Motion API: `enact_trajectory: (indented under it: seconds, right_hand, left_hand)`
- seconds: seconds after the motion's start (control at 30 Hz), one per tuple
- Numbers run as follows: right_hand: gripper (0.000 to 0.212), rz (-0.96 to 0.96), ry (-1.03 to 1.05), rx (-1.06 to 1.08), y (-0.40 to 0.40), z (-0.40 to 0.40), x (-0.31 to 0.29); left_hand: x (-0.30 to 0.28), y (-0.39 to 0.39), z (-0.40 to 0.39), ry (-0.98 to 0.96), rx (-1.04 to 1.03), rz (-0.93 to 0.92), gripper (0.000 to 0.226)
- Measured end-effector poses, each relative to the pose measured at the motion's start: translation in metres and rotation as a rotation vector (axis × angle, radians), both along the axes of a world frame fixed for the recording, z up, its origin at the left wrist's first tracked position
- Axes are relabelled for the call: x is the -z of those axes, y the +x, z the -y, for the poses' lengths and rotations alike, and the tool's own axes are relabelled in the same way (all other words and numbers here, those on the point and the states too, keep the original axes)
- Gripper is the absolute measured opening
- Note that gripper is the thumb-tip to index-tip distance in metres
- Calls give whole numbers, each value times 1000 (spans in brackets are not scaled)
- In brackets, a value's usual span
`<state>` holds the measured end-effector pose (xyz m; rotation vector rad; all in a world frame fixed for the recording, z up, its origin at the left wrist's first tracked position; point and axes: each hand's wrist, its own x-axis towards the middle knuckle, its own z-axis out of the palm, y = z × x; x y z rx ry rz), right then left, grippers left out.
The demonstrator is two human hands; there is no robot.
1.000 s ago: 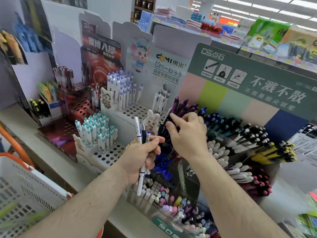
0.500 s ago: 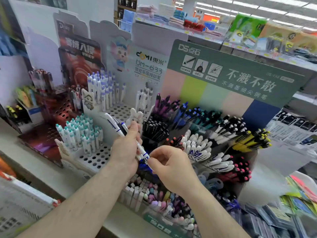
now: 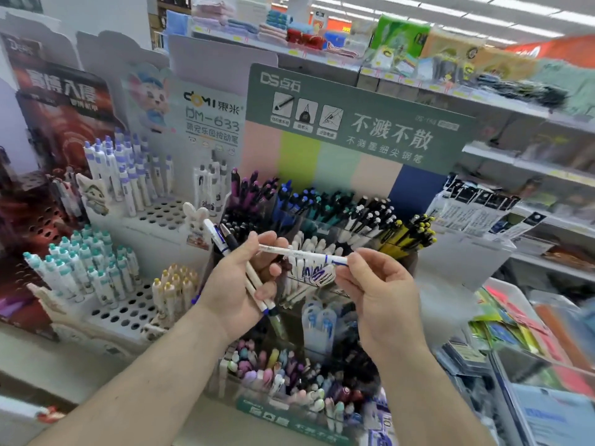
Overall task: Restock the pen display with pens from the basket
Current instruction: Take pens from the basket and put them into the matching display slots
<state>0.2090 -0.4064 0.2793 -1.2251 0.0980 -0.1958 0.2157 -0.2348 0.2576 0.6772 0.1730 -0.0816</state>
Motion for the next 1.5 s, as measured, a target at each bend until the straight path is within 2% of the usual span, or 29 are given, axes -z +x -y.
enact_trajectory:
  seconds: [0.1,0.17,0.33,0.53,0.6,0.67,0.77,0.87,0.93,1.03,1.1,1.2,1.27,1.37,1.5]
  right_hand:
    - [11,127,83,76,-3,13,-10]
    - [12,216,60,121,-4,19,-16]
    - [13,390,-261,443,4,46,-29]
    - [11,455,-673,661,32,61,-11]
    - [7,454,-833,643,38,55,-2]
    - [7,397,-993,527,45,48,6]
    - [15,188,-1290,285,51,40,9]
    - [25,86,-1389,147,52,35,4]
    - [33,87,-1366,152,49,32,-1]
    - [21,176,-1160,146,31,23,-9]
    - [24,140,-1025,-61,15,13,-10]
    - [30,-62,-1015,-435,-2,-2,-2]
    - [20,-117,-965,-526,-7,-8,4]
    - [6,-56,-800,-462,-10,-10,8]
    - [14,-20,-575,-242,-5,1,5]
  left_hand:
    - [2,2,14,122,84,-38,27]
    - [4,3,23,200,130,-46,24]
    - [12,5,31,378,159,-29,26]
    - [16,2,27,330,157,-17,20]
    - [16,0,27,333,186,-7,20]
    - [14,-3,29,344,220,4,23]
    - [12,-7,30,312,266,15,32]
    - [11,-11,28,262,294,17,31]
    - [10,-13,26,243,281,29,30]
    - [8,-15,25,154,195,66,29]
    - [6,-14,23,54,117,84,27]
    - [3,-12,21,-79,20,95,25]
    - [2,-11,21,-95,-16,85,29]
    - [3,-10,17,-24,-62,69,38]
    - [4,-7,1,97,-103,18,52]
